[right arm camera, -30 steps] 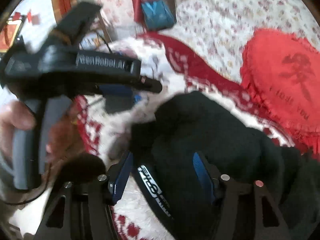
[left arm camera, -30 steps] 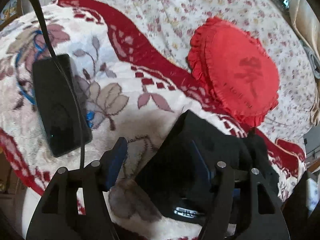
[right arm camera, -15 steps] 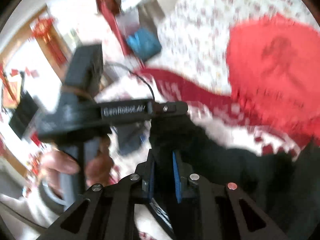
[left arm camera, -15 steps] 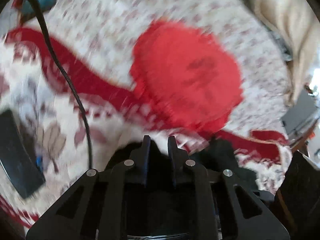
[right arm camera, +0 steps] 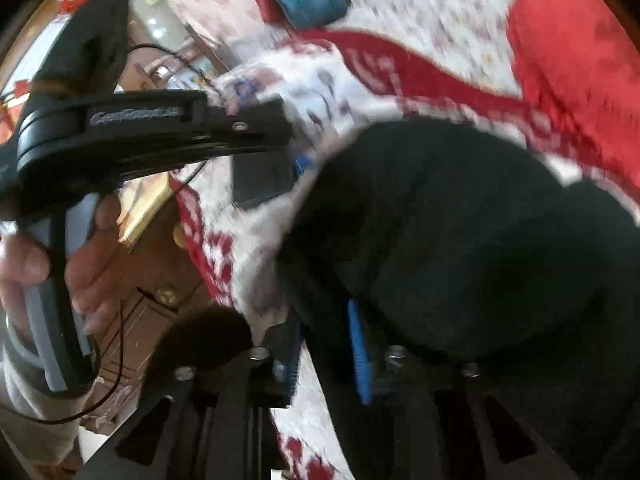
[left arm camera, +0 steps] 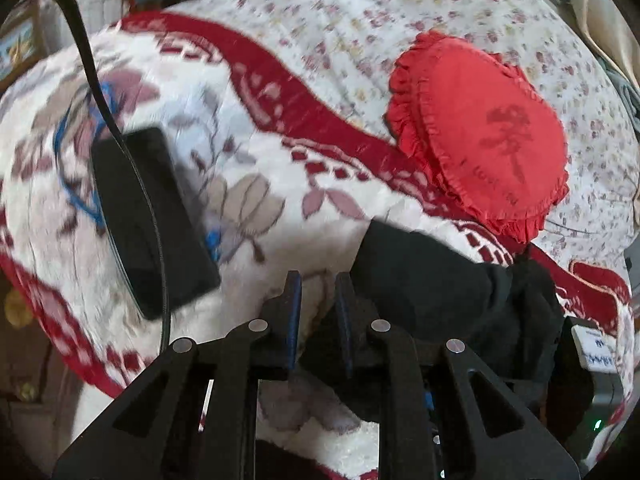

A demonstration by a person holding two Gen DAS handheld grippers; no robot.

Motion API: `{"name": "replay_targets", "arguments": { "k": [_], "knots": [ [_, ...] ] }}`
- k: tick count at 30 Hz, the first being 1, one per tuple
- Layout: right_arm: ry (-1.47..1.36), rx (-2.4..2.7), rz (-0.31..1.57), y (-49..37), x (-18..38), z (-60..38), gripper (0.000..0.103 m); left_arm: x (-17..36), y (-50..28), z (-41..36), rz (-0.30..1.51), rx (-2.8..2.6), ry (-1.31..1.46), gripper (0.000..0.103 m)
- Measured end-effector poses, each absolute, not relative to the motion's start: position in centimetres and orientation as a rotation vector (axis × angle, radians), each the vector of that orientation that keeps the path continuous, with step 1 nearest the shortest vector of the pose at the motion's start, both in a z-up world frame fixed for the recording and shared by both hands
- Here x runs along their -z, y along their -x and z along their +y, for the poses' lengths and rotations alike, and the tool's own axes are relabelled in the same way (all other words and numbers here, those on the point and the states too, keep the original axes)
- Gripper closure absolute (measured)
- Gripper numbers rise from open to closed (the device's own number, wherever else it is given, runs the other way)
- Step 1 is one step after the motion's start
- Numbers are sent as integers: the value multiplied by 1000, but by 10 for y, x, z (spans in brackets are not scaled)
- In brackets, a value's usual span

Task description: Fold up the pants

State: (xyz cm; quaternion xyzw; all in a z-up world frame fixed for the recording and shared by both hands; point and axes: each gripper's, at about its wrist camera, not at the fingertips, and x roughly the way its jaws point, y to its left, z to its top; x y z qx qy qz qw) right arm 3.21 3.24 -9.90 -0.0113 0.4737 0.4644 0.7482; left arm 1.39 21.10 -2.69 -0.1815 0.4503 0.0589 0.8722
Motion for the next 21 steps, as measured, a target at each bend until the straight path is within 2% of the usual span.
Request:
{"name": "replay_targets", "arguments": {
  "k": [1,2,3,6,9,14,18,21],
  "knots": [
    [-3,-1018,1035,-33,95,25,65,27,-12,210,937,-114,394,87],
    [-26,-1014,1029,-34,88,14,60,25,-11,209,928,-103,402,87],
    [-50,-1004,1010,-37,77,1,60,20,-11,205,912,-98,397,83],
    [-119,-872,904,-45,37,-69,56,4,-9,187,859,-74,359,62],
    [-160,-644,831,-58,20,-142,48,-1,-7,167,824,-21,332,42],
    [-156,-382,925,-105,39,-210,48,28,-23,132,899,-13,276,41],
    [-213,-384,959,-140,48,-193,48,56,-34,110,954,-51,207,41],
    [-146,-304,1023,-171,69,-170,43,61,-37,101,946,-76,152,41]
  ]
}}
